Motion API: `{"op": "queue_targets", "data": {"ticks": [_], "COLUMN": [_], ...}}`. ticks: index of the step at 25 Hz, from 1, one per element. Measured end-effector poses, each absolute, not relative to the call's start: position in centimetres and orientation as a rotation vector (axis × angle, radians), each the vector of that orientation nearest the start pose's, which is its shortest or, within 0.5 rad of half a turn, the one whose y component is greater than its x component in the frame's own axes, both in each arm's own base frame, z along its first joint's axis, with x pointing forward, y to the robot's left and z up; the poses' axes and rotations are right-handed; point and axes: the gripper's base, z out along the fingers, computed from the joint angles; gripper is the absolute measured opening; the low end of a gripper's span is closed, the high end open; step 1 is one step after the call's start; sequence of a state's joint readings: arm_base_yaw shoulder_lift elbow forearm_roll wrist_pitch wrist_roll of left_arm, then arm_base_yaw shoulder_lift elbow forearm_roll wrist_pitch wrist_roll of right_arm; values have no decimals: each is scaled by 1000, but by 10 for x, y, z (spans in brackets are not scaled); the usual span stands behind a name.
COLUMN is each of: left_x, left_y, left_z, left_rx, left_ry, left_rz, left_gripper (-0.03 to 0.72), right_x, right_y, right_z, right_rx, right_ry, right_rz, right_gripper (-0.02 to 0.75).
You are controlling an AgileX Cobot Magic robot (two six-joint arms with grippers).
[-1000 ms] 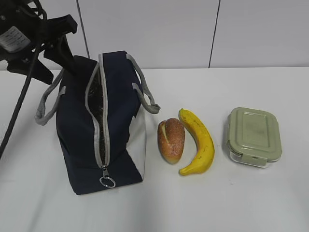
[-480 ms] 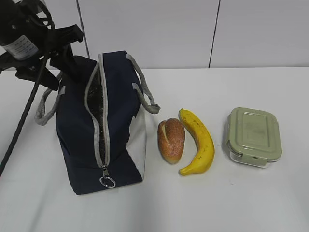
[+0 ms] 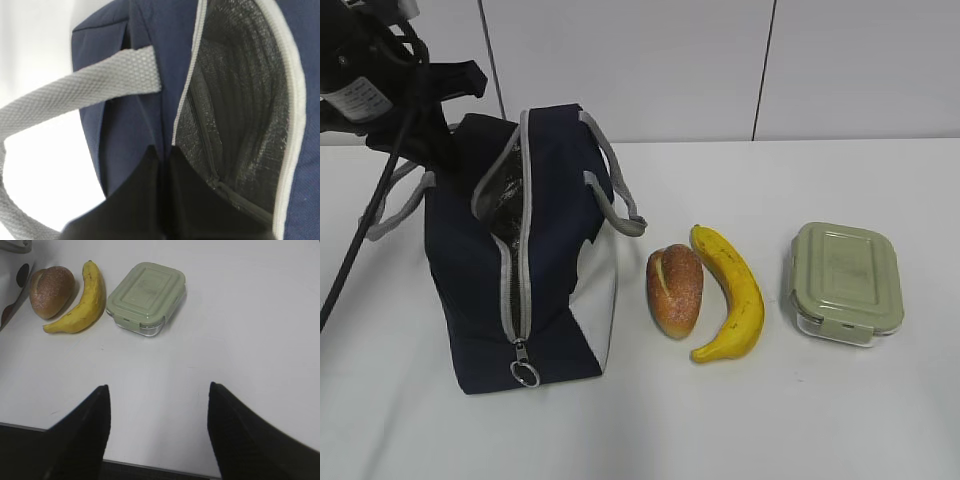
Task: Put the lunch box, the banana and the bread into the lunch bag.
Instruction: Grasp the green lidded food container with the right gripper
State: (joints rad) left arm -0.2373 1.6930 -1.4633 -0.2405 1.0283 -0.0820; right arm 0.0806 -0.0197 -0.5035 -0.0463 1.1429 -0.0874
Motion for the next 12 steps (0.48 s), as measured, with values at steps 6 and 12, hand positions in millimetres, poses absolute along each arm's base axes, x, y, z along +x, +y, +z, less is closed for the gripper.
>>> {"op": "queue_targets", "data": {"ticks": [6, 12], "left_x": [348, 349], "left_y": [-102, -102], "left_z": [304, 304], "left_rx": [101, 99], "left_ry": [2722, 2713], "left_rz": [-394, -396], "left_gripper": [3, 3], "right_x": [-12, -11], "right_y": [-5, -5], "right_z": [272, 272], "right_rx": [-171, -172], "right_ry": [2096, 2101], "right_rz": [-60, -60], "right_gripper": [457, 456]}}
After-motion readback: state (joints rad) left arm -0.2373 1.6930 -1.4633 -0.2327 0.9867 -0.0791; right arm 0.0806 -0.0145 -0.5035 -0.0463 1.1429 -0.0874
